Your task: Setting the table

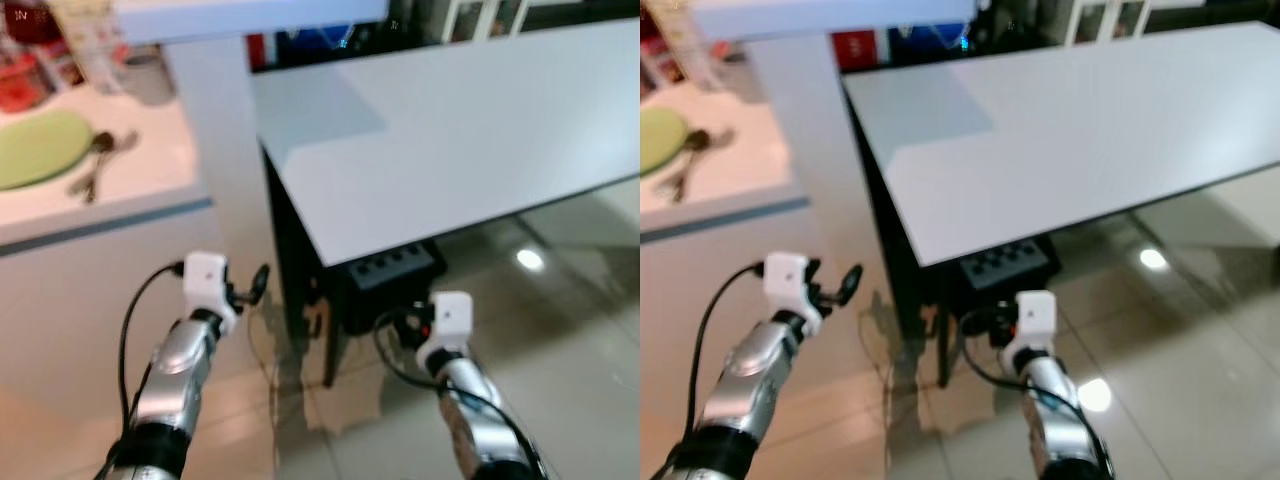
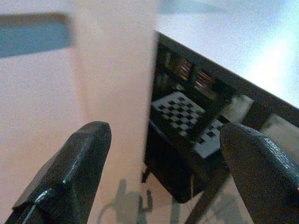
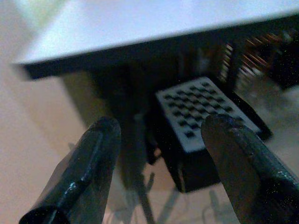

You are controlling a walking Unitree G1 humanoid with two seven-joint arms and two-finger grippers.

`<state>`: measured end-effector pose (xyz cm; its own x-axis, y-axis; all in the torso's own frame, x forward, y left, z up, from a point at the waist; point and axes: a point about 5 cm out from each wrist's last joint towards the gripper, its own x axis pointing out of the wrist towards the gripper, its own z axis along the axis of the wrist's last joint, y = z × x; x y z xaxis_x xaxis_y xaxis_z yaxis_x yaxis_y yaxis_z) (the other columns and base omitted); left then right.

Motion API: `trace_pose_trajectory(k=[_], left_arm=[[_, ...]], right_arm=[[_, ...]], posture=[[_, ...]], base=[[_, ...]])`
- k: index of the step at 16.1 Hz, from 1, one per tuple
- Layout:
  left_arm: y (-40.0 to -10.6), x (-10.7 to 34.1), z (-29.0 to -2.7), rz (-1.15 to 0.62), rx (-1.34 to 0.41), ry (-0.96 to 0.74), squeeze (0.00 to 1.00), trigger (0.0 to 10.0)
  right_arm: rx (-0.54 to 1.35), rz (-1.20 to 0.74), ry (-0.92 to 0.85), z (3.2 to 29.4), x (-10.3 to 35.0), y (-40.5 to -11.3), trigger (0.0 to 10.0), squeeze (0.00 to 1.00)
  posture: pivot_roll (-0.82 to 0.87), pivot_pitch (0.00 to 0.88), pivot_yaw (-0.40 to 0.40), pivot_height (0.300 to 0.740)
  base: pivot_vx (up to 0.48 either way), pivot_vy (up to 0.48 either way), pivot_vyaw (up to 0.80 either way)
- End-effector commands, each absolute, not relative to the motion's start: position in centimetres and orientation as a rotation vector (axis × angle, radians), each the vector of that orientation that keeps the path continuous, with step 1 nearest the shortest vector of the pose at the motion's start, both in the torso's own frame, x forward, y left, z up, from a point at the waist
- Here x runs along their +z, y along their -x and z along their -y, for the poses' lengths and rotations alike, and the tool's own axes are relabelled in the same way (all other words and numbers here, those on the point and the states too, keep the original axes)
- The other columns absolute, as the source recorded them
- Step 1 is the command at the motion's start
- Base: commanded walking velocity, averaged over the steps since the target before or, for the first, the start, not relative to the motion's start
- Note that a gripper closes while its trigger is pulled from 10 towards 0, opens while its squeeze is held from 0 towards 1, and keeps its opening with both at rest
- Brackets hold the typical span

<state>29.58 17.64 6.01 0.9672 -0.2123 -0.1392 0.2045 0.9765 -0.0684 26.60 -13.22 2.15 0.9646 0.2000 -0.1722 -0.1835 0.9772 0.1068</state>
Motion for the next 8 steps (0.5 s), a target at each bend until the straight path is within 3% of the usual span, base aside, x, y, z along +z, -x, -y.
trace_pose_trajectory(k=[1,8], left_arm=[[-29.57,6.15,-17.99,-0.135,-0.206,0.061,0.00,10.0],[-29.72,5.83,-18.34,-0.175,-0.218,0.021,0.00,10.0]], right_arm=[[0.198,-0.154,-0.074,13.04,2.63,-26.93,10.0,0.00],[0.207,-0.153,-0.074,12.49,2.37,-26.69,10.0,0.00]], posture=[[0.00,0.000,0.054,0.740],[0.00,0.000,0.057,0.740]], base=[[0.000,0.480,0.00],[0.000,0.472,0.00]])
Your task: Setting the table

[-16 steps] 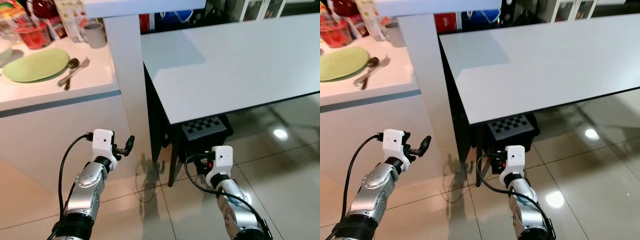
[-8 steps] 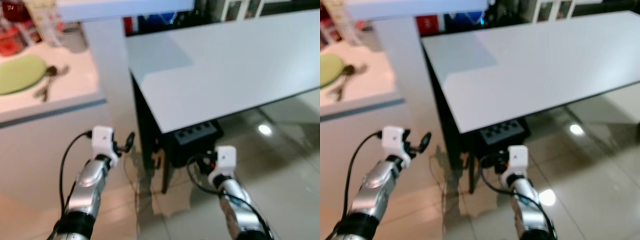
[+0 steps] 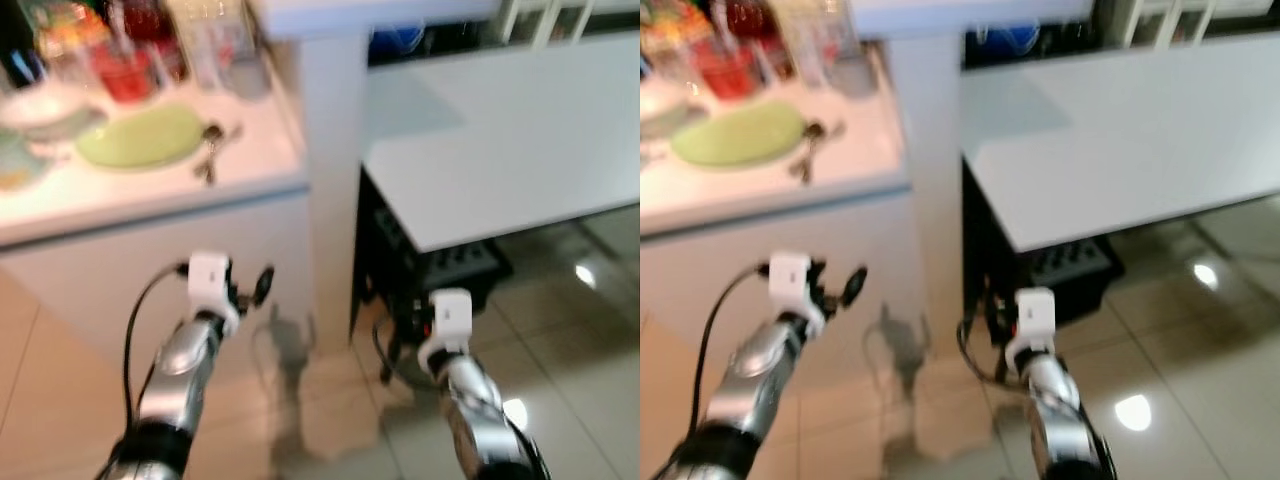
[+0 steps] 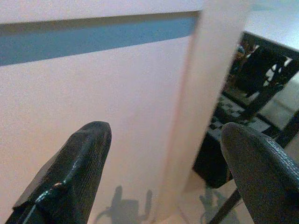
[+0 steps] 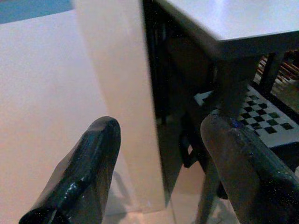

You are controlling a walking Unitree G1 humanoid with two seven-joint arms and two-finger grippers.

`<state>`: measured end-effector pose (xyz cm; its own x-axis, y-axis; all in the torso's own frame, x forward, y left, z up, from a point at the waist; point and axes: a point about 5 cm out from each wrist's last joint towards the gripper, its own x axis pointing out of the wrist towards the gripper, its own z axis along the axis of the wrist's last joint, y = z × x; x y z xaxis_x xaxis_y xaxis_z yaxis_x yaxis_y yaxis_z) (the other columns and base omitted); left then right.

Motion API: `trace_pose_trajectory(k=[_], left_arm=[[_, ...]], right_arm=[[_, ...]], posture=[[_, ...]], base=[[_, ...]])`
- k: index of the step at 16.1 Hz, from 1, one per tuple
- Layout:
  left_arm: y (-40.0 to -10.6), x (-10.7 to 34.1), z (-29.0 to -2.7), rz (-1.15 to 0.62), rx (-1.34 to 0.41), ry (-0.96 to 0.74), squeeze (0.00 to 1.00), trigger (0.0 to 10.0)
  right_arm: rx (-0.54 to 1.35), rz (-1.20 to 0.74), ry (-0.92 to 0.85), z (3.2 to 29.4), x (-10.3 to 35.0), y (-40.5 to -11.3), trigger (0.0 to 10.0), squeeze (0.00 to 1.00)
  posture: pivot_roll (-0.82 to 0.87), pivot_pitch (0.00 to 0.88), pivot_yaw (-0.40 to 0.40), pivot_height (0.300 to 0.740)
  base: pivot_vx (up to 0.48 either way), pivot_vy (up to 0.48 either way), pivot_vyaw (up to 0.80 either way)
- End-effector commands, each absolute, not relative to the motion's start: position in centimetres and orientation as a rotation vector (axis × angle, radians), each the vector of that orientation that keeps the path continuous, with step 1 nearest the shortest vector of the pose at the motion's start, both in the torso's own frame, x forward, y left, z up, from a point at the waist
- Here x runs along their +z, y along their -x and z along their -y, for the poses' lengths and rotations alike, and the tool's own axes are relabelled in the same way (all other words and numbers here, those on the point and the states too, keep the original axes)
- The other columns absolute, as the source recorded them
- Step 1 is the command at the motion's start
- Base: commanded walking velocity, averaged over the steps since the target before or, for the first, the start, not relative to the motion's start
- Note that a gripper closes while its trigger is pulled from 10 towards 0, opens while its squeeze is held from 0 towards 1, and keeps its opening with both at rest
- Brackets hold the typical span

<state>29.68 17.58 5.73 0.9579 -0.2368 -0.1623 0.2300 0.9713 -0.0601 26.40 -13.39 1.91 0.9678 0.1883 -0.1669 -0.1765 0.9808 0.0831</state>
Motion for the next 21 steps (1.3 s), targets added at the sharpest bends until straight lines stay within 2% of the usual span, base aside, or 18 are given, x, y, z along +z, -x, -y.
trace_pose_trajectory(k=[1,3,7,21], left_arm=[[-29.7,5.8,-18.3,-0.177,-0.222,0.019,0.00,10.0],[-29.7,5.8,-18.3,-0.184,-0.220,-0.006,0.00,10.0],[-29.9,5.9,-18.3,-0.172,-0.209,-0.051,0.00,10.0],[-30.3,6.9,-18.7,-0.122,-0.190,-0.057,0.00,10.0]], right_arm=[[0.210,-0.154,-0.075,12.4,2.3,-26.6,10.0,0.00],[0.212,-0.152,-0.077,12.4,2.3,-26.5,10.0,0.00],[0.212,-0.155,-0.078,12.7,2.2,-26.3,10.0,0.00],[0.225,-0.135,-0.062,12.3,2.6,-26.4,10.0,0.00]], posture=[[0.00,0.000,0.057,0.740],[0.00,0.000,0.058,0.740],[0.00,0.000,0.061,0.740],[0.00,0.000,0.059,0.740]], base=[[0.352,0.322,0.00],[0.349,0.328,0.00],[0.457,0.000,0.00],[0.000,0.000,0.00]])
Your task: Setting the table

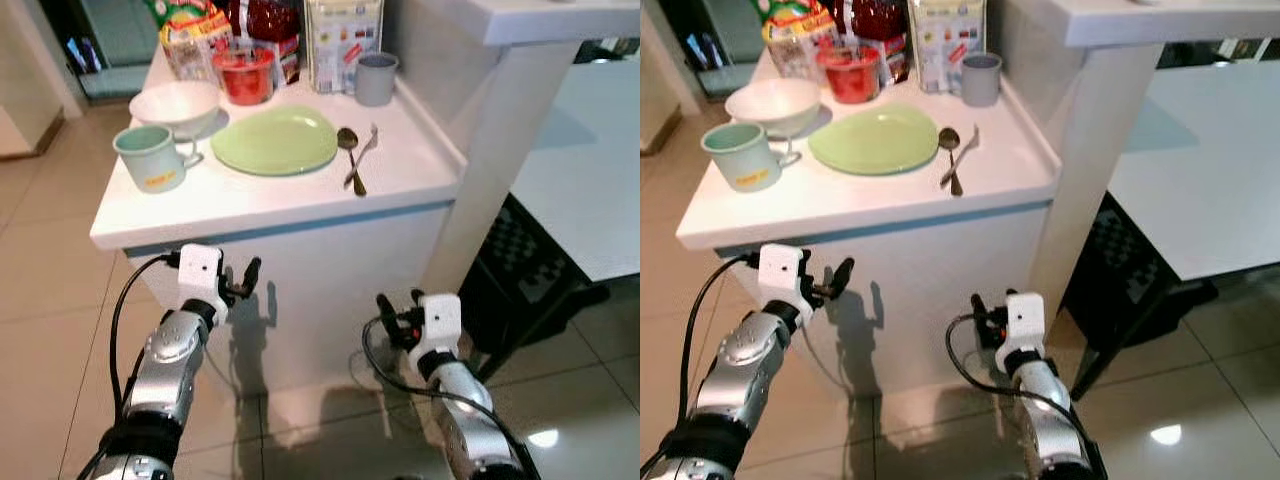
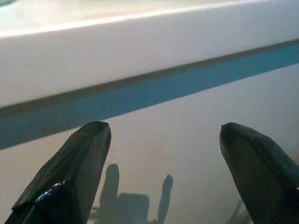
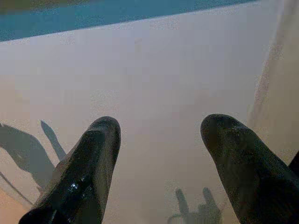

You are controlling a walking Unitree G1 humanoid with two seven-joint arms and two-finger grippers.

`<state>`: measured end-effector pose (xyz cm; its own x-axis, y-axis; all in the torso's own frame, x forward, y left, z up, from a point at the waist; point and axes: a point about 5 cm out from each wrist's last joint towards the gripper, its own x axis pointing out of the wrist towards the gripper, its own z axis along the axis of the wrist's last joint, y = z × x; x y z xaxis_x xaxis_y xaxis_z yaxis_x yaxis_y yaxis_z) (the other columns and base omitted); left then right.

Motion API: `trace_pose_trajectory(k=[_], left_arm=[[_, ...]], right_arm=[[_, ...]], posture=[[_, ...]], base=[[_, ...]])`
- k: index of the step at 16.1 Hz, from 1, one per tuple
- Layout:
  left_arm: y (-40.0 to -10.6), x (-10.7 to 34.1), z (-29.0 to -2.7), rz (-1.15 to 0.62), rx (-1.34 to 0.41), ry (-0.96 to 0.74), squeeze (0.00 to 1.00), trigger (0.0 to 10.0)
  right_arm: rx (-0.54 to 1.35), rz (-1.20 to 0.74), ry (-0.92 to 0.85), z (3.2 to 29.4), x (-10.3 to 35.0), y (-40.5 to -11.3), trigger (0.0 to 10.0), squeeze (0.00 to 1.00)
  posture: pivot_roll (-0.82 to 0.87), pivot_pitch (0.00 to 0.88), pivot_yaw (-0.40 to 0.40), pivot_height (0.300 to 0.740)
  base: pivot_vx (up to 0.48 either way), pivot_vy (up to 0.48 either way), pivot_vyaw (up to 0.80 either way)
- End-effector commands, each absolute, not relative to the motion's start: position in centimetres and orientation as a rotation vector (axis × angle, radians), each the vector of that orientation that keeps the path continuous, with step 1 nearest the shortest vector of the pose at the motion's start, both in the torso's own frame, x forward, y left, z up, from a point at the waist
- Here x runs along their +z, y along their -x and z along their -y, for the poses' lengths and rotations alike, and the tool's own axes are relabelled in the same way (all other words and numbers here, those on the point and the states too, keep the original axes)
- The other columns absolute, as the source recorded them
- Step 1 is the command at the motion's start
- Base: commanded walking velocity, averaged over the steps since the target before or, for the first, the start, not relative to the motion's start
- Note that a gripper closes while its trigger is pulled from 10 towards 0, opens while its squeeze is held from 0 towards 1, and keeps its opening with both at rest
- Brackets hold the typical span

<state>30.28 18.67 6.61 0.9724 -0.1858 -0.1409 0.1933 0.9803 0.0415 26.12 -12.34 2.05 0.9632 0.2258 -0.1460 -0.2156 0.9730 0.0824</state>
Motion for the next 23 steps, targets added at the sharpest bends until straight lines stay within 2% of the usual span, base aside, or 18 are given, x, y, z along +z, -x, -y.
trace_pose_trajectory(k=[1,6,11,13,17,23], left_arm=[[-30.3,7.1,-18.7,-0.110,-0.193,-0.070,0.00,10.0],[-31.0,10.9,-18.2,0.094,-0.184,-0.058,0.00,10.0],[-32.4,15.3,-18.8,0.292,-0.098,-0.016,0.00,10.0],[-32.6,15.7,-19.0,0.305,-0.081,-0.025,0.00,10.0],[-32.9,15.6,-18.4,0.281,-0.127,-0.041,0.00,10.0],[-33.0,14.5,-16.6,0.209,-0.246,-0.108,0.00,10.0]], right_arm=[[0.225,-0.113,-0.056,12.2,2.9,-26.4,10.0,0.00],[0.236,0.075,0.008,11.8,6.6,-27.3,10.0,0.00],[0.142,0.266,-0.009,12.1,11.1,-29.8,10.0,0.00],[0.104,0.271,-0.016,12.7,11.5,-30.5,10.0,0.00],[0.114,0.269,-0.001,12.4,11.6,-31.1,10.0,0.00],[0.122,0.269,0.019,12.7,11.5,-31.1,10.0,0.00]], posture=[[0.00,0.000,0.059,0.740],[0.00,0.000,0.051,0.740],[0.01,0.000,0.045,0.740],[0.01,0.000,0.042,0.740],[0.02,0.000,0.036,0.740],[0.01,0.000,0.037,0.740]], base=[[0.000,0.000,0.00],[0.000,0.000,0.00],[0.000,0.000,0.00],[0.000,0.000,0.00],[0.000,0.000,0.00],[0.000,0.000,0.00]])
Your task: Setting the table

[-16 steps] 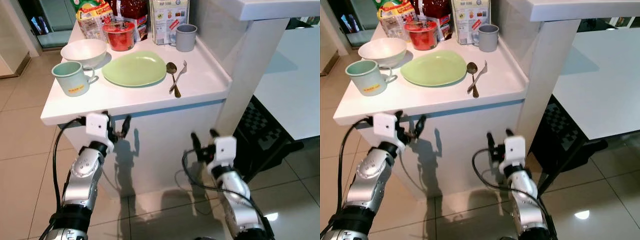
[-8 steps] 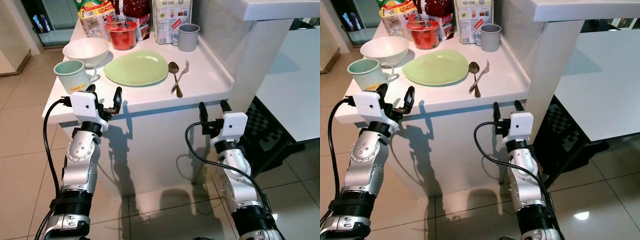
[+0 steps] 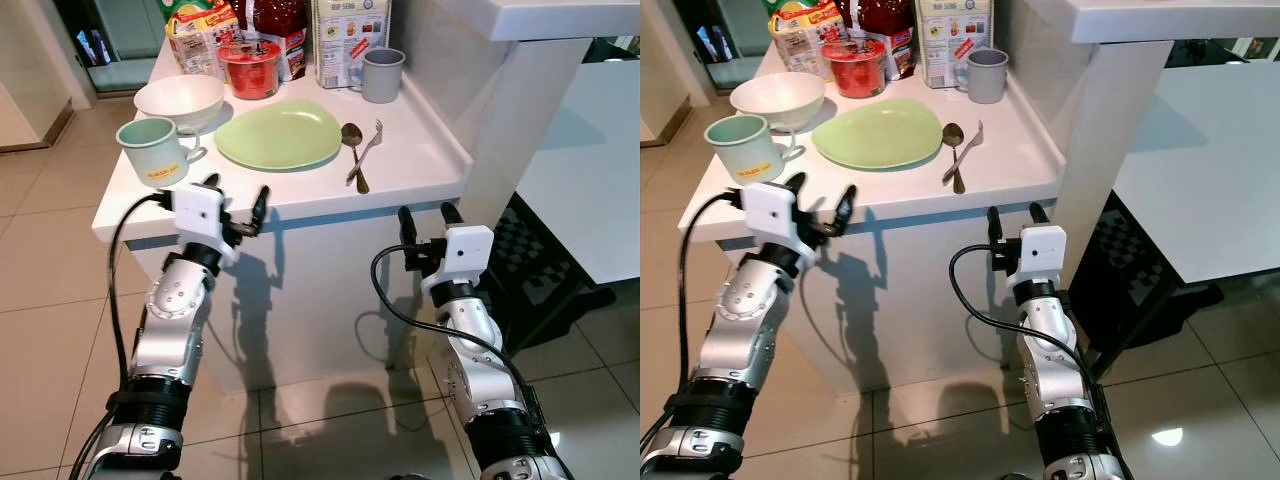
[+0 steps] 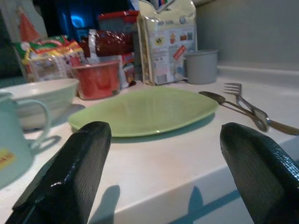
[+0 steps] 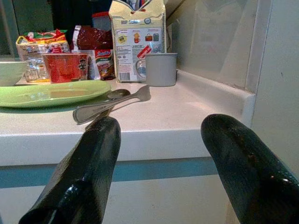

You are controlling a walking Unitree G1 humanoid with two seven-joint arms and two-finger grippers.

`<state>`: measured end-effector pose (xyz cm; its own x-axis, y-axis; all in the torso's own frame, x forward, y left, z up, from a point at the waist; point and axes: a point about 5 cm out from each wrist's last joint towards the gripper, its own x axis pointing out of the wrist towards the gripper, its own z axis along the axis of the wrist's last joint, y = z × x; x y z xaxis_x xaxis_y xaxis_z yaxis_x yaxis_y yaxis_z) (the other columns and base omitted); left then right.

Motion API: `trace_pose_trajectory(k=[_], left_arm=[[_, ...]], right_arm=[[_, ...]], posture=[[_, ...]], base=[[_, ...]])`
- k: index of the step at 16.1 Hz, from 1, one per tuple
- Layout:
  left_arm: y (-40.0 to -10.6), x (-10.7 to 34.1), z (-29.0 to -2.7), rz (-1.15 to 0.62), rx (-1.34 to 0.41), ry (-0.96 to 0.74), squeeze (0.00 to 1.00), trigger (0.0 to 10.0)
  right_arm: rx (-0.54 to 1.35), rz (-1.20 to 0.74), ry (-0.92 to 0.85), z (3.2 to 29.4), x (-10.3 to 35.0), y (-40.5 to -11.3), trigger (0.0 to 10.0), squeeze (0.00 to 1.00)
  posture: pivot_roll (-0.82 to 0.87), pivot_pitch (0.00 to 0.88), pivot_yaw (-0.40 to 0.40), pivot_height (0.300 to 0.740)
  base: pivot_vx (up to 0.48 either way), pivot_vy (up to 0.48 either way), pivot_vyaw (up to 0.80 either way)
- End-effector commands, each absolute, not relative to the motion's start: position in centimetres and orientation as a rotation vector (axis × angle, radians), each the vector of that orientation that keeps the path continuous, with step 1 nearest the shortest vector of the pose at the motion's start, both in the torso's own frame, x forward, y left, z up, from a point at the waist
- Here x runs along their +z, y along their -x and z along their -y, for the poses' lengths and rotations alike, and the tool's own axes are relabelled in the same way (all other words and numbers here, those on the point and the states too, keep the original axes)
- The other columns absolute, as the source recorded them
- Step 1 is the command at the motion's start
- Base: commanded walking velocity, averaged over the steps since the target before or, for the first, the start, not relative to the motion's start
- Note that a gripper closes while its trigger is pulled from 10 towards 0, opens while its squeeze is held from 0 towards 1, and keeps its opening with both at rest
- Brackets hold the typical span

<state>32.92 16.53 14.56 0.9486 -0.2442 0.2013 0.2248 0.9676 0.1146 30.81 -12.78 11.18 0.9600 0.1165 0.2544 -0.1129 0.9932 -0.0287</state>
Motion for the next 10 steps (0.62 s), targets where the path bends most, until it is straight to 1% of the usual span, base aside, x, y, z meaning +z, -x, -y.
trace_pose_trajectory(k=[1,5,10], left_arm=[[-32.95,14.13,-16.45,0.184,-0.246,-0.088,0.00,10.0],[-32.93,14.09,-17.33,0.183,-0.212,-0.047,0.00,10.0],[-32.84,14.03,-17.29,0.177,-0.222,-0.048,0.00,10.0]], right_arm=[[0.126,0.258,0.022,12.62,11.08,-30.81,10.0,0.00],[0.143,0.239,0.024,12.38,10.44,-30.37,10.0,0.00],[0.142,0.221,0.019,12.35,10.12,-30.40,10.0,0.00]], posture=[[0.01,0.000,0.035,0.740],[0.02,0.000,0.031,0.740],[0.03,0.000,0.032,0.740]], base=[[0.000,0.000,0.00],[0.000,0.000,0.00],[0.000,0.000,0.00]])
